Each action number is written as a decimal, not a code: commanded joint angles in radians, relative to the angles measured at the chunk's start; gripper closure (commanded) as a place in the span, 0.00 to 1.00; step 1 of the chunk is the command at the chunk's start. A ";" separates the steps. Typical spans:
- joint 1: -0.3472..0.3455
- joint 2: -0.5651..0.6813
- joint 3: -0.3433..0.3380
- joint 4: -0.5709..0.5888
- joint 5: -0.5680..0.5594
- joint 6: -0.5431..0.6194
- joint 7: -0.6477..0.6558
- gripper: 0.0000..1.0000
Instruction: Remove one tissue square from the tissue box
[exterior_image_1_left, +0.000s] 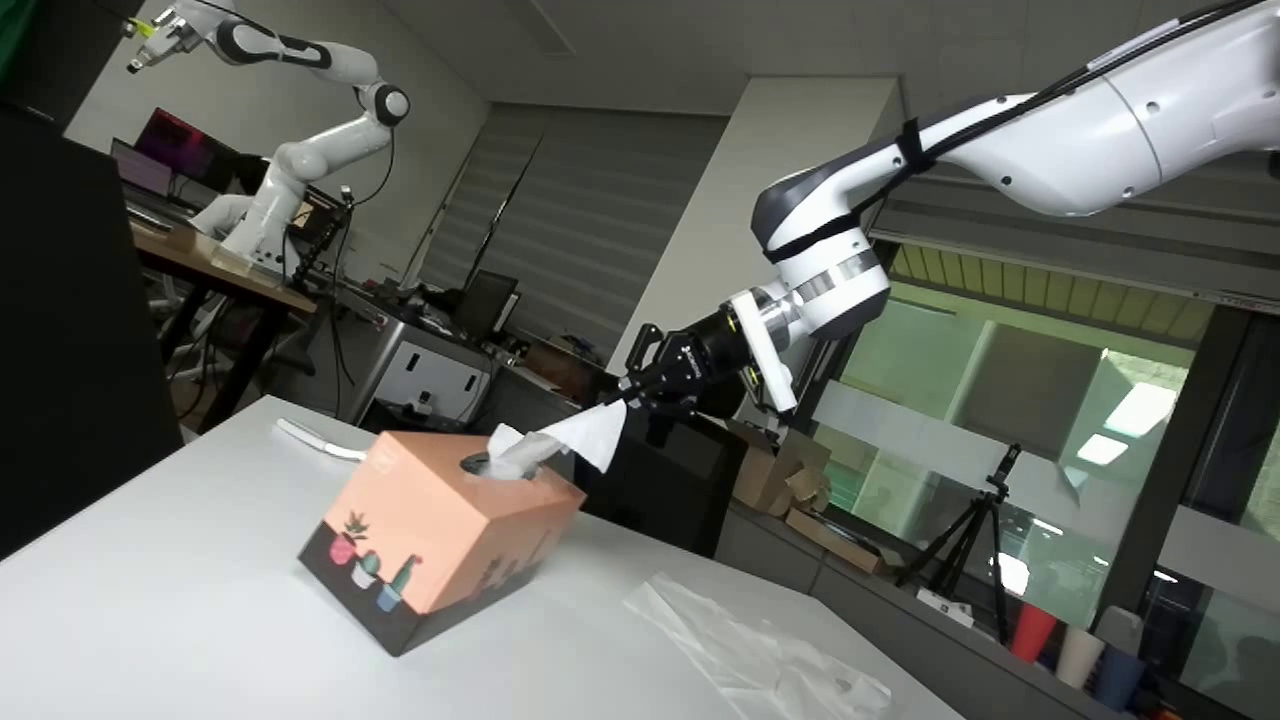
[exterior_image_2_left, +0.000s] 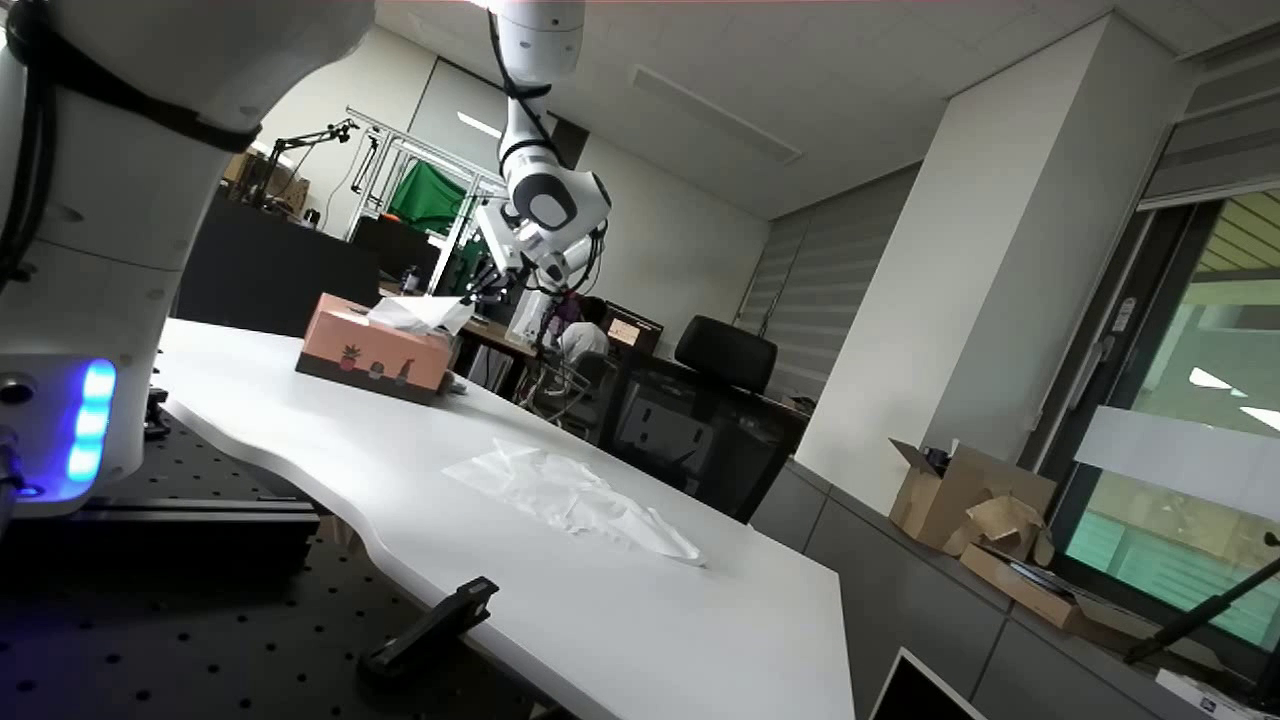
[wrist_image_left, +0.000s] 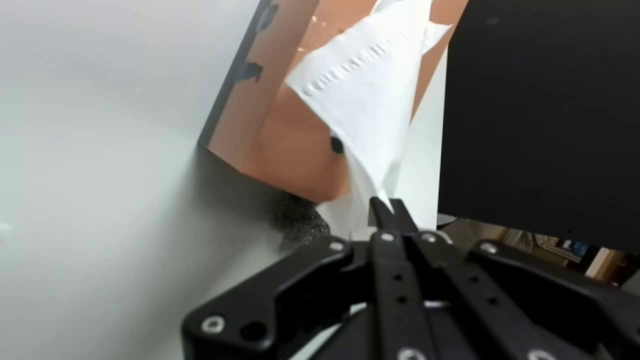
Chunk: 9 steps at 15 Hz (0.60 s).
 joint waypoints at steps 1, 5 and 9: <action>-0.025 -0.110 -0.039 -0.029 -0.095 -0.025 0.094 1.00; -0.038 -0.202 -0.094 -0.058 -0.261 0.011 0.187 1.00; -0.043 -0.235 -0.170 -0.075 -0.568 0.005 0.346 1.00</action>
